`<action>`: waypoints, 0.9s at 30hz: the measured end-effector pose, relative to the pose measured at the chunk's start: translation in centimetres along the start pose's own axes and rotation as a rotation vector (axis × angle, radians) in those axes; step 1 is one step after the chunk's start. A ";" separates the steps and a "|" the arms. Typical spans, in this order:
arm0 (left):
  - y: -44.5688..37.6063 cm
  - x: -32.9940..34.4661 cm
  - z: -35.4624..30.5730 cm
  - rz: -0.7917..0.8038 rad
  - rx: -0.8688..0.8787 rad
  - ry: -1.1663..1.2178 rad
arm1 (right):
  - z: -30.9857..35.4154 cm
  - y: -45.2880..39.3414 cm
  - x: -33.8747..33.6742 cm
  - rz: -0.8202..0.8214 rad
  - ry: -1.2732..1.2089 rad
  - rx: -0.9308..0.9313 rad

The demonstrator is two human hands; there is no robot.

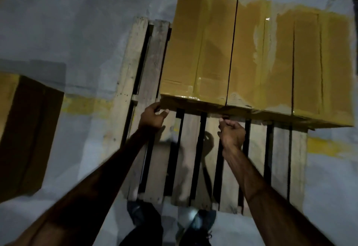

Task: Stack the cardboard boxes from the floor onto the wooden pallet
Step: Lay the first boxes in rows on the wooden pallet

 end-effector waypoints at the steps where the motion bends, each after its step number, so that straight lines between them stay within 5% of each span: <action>1: 2.4 -0.2 -0.2 0.018 0.000 0.003 | 0.6 1.6 -0.8 0.022 0.062 -0.005; 10: 26.5 -2.4 -3.1 0.030 -0.009 0.074 | 5.0 19.9 -9.7 0.190 0.326 -0.029; 15: 37.2 -4.0 -9.2 -0.105 0.130 0.048 | 8.6 28.3 -12.8 0.342 0.314 -0.092; 27: 54.6 -0.3 -10.2 -0.510 0.034 0.272 | 16.7 34.6 -16.9 0.766 0.594 -0.416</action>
Point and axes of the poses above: each hand's wrist, its own y-axis away from the middle knuckle, its own x-axis out of the palm, z = x × y, the point moved 10 cm from there along -y, towards the middle knuckle, and after that the axes turned 8 degrees about z, right-handed, at the moved point
